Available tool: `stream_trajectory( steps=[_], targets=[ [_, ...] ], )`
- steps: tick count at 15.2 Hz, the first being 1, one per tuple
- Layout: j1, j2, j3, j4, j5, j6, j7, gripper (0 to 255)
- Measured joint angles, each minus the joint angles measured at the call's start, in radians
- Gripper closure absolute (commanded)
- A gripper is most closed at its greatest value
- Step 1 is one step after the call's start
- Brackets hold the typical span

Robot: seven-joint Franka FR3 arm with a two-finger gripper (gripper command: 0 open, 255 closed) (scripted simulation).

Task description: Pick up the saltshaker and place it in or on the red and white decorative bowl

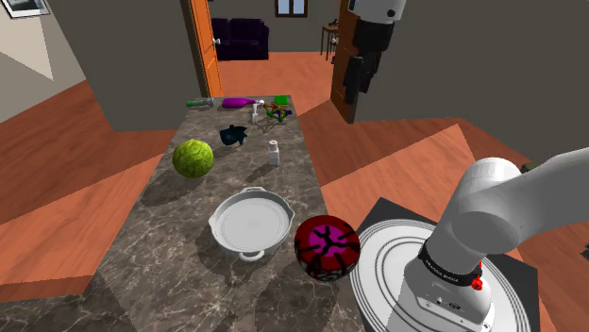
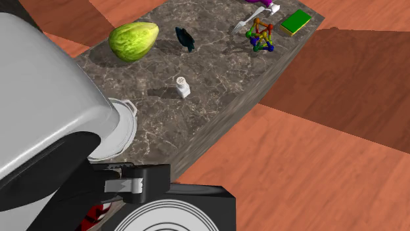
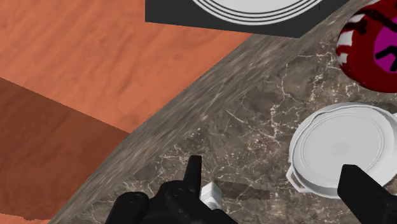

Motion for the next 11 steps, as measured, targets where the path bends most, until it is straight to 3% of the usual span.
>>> stream_trajectory(
  steps=[3, 11],
  targets=[
    [-0.001, 0.038, 0.000, 0.000, 0.000, 0.034, 0.003, 0],
    [-0.004, 0.287, 0.000, 0.040, 0.000, 0.221, 0.016, 0]
  ],
)
